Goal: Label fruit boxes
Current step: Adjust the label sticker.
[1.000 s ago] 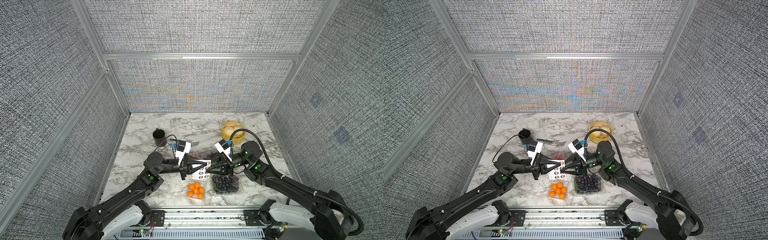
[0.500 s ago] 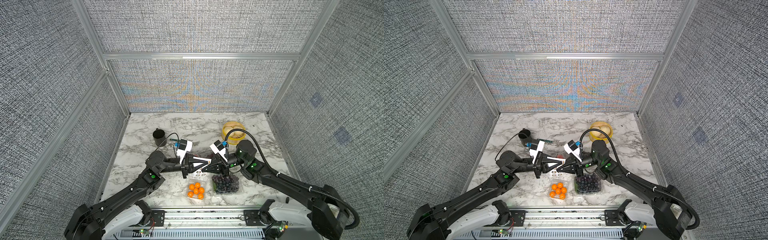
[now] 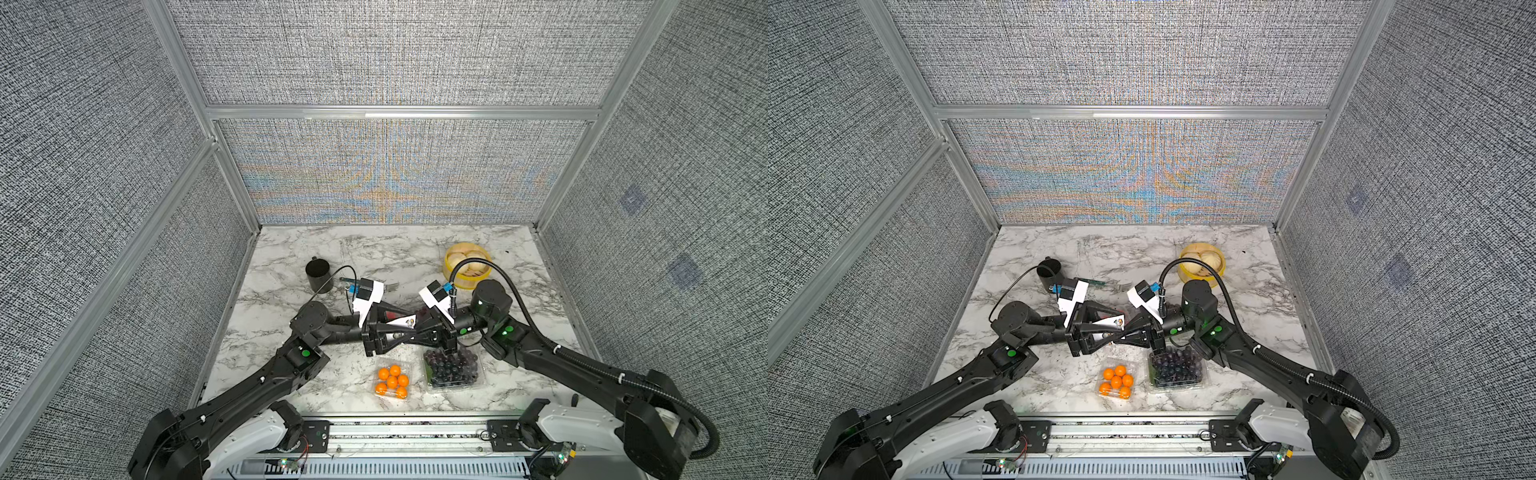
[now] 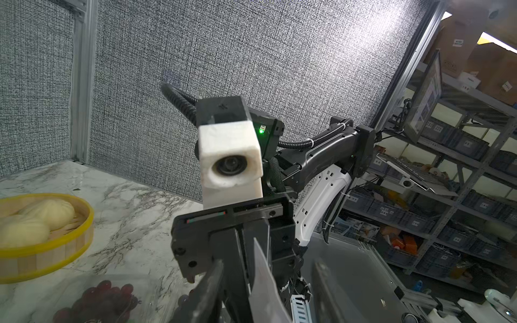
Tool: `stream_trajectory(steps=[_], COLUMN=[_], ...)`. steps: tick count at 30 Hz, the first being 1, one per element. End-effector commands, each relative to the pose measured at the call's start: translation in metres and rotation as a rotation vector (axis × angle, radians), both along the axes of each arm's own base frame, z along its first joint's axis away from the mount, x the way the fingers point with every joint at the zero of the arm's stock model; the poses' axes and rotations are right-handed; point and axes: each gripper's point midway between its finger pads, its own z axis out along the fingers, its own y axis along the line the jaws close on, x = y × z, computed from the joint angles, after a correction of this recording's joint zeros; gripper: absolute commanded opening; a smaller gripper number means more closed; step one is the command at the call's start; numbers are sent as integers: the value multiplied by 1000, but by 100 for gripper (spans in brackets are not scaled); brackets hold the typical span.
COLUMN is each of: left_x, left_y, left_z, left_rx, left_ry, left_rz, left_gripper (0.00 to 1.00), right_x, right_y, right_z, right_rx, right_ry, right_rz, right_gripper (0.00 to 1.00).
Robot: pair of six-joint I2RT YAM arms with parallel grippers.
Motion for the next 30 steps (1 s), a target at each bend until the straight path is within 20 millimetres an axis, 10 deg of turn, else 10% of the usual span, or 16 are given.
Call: stream_trajectory(steps=[1, 9, 19, 25, 30], left_x=[-1, -2, -2, -3, 7], left_y=[7, 20, 10, 11, 17], left_z=[0, -19, -20, -18, -20], left_rx=[-1, 58, 54, 46, 58], left_ry=[-32, -63, -50, -47, -37], left_rz=[44, 117, 61, 63, 151], left_gripper=[69, 71, 7, 0, 0], right_x=[-1, -4, -2, 2, 33], right_y=[-3, -4, -1, -1, -14], right_z=[5, 7, 5, 1, -8], right_rx=[20, 29, 16, -10, -82], right_ry=[-7, -9, 3, 3, -57], right_rz=[2, 7, 8, -25, -341], right_gripper=[0, 0, 0, 0, 34])
